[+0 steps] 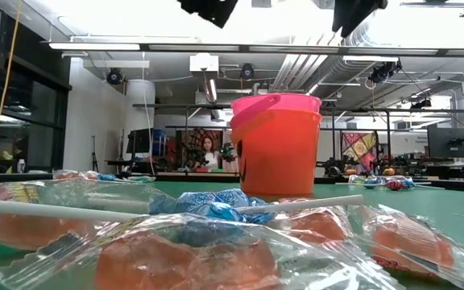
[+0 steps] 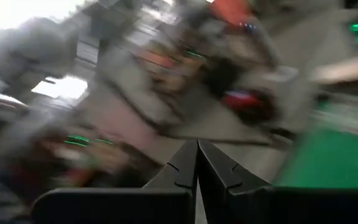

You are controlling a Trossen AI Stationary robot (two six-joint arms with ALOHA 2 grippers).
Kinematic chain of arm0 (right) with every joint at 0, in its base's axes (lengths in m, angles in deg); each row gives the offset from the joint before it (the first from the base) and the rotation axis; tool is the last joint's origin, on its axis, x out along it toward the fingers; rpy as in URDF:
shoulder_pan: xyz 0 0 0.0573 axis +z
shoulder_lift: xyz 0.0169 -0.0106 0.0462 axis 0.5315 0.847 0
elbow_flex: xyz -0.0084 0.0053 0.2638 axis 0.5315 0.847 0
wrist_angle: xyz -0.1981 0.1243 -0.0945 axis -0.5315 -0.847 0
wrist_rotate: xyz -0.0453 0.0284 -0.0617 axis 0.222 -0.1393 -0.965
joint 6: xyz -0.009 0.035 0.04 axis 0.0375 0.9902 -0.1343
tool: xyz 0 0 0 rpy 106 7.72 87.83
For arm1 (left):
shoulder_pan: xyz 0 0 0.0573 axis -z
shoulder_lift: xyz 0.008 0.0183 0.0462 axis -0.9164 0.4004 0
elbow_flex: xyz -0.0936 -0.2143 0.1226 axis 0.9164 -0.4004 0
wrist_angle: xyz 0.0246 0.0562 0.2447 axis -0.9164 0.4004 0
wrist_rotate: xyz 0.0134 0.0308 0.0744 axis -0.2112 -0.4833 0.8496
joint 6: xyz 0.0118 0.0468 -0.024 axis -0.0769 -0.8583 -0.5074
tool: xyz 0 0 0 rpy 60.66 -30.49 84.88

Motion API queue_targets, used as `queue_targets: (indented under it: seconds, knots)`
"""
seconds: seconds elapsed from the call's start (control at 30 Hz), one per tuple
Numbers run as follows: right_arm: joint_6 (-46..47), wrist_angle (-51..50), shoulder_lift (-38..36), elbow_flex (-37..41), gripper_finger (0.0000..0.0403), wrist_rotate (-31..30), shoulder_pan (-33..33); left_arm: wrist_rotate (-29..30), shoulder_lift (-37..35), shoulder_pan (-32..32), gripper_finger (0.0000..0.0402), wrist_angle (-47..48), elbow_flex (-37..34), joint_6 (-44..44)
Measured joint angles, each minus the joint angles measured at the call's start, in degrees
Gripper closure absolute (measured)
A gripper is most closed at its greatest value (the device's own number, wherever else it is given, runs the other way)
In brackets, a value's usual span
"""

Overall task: Sort candy by brand, put in halloween buckets
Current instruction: Put the green gummy from the pink bucket to the orange bucket

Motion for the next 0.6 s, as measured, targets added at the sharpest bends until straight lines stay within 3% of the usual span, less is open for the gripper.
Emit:
queue_targets:
  seconds: [0.07, 0.13, 0.2, 0.27, 0.43, 0.6]
  knots:
    - [-1.6, 2.3, -0.2, 2.5, 0.0226, 6.8, -1.2, -10.6, -4.0, -1.3, 0.0401, 22.8, 2.4, 19.9]
    - [-2.8, 6.8, -0.3, 5.8, 0.0226, 14.7, -2.5, -25.6, -6.7, -3.7, 0.0401, 38.5, 4.8, 37.8]
    - [-2.8, 11.9, -0.3, 9.6, 0.0226, 20.9, -3.5, -39.9, -8.3, -6.3, 0.0401, 46.2, 5.2, 48.9]
    - [-1.5, 18.6, -0.3, 13.5, 0.0226, 24.9, -4.4, -48.2, -8.9, -8.2, 0.0401, 49.2, 5.2, 55.0]
    - [4.7, 27.2, 0.4, 21.0, 0.0226, 24.8, -5.6, -51.6, -9.1, -8.7, 0.0399, 53.9, 5.2, 60.3]
    - [5.5, 27.5, 2.8, 23.0, 0.0226, 18.1, -4.7, -51.7, -7.7, -7.8, 0.0366, 56.6, 5.1, 64.3]
